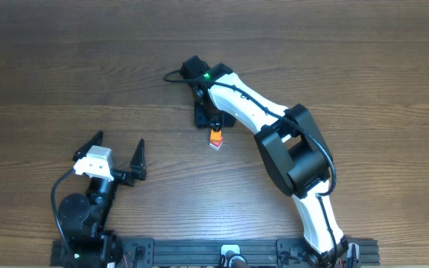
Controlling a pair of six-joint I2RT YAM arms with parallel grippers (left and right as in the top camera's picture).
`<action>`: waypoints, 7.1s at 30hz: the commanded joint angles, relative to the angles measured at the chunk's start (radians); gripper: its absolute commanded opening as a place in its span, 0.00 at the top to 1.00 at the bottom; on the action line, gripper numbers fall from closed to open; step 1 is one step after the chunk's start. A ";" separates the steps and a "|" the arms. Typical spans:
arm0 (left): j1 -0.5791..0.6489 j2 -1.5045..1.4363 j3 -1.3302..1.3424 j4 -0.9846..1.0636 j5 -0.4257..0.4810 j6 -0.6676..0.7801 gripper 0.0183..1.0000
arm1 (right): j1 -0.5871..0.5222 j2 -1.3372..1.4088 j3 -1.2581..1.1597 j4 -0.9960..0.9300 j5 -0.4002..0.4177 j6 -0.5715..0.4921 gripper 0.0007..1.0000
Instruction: Stack Cubes
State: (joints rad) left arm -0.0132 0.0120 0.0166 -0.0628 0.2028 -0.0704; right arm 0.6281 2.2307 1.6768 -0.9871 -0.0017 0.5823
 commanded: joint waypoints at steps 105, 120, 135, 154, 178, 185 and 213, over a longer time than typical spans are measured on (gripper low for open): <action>-0.005 -0.008 -0.010 0.005 -0.002 0.018 0.00 | 0.084 -0.150 0.120 -0.395 -0.025 0.079 0.99; -0.005 -0.008 -0.010 0.005 -0.002 0.018 0.00 | 0.064 -0.150 0.102 -0.356 -0.035 0.079 0.99; -0.005 -0.008 -0.010 0.005 -0.002 0.018 0.00 | 0.064 -0.150 0.094 -0.347 -0.035 0.079 0.99; -0.005 -0.008 -0.010 0.005 -0.002 0.018 0.00 | 0.059 -0.150 0.048 -0.310 -0.058 0.079 0.95; -0.005 -0.008 -0.010 0.005 -0.002 0.018 0.00 | 0.059 -0.150 0.048 -0.314 -0.058 0.079 0.63; -0.005 -0.008 -0.010 0.005 -0.002 0.018 0.00 | 0.059 -0.150 0.048 -0.314 -0.058 0.079 0.62; -0.005 -0.008 -0.010 0.005 -0.002 0.018 0.00 | 0.059 -0.180 0.049 -0.327 -0.061 0.079 0.62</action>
State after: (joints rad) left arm -0.0132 0.0120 0.0166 -0.0628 0.2028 -0.0704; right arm 0.6933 2.0800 1.7405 -1.3087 -0.0540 0.6548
